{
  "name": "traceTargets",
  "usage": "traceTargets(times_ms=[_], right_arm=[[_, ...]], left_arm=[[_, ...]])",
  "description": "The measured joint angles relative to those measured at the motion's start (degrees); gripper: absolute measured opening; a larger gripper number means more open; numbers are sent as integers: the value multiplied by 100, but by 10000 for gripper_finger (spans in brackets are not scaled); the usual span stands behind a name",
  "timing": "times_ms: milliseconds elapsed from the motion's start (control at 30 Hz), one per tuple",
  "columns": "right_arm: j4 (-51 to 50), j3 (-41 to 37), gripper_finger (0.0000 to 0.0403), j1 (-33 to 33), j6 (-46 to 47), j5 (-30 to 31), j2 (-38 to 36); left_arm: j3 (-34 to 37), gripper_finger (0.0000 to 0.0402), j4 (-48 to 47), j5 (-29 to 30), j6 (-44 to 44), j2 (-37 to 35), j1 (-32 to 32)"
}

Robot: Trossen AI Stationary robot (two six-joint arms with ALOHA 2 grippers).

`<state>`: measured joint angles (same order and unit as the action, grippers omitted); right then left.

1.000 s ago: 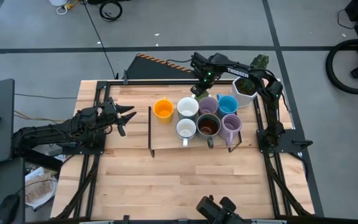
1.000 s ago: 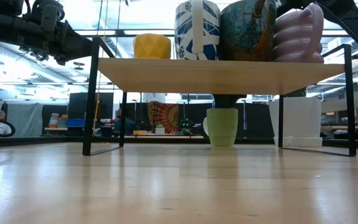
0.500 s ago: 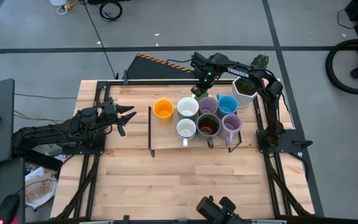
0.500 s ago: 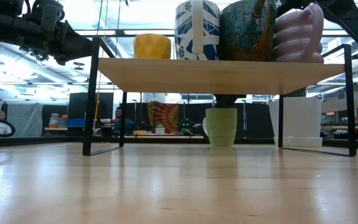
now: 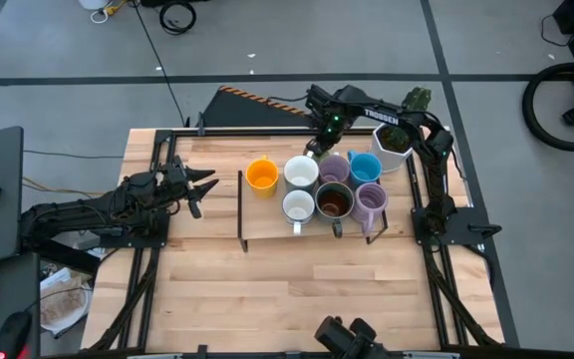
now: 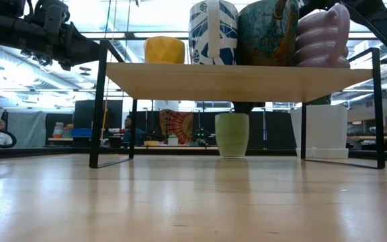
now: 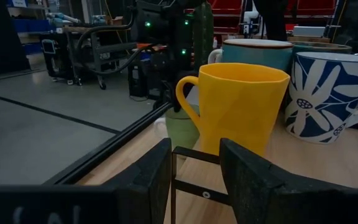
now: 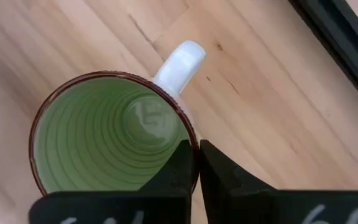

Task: Place coffee mugs
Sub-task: Put the green mug on the shelf

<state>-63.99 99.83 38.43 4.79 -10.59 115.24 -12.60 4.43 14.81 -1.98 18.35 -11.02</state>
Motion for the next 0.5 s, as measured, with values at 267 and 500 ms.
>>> traceTargets(times_ms=[267,500], right_arm=[[-60,0,16,-162,-473,64,0],[-208,275,16,-153,-625,68,0]], left_arm=[[0,142,0,0,0,2,2],[0,142,0,0,0,2,2]])
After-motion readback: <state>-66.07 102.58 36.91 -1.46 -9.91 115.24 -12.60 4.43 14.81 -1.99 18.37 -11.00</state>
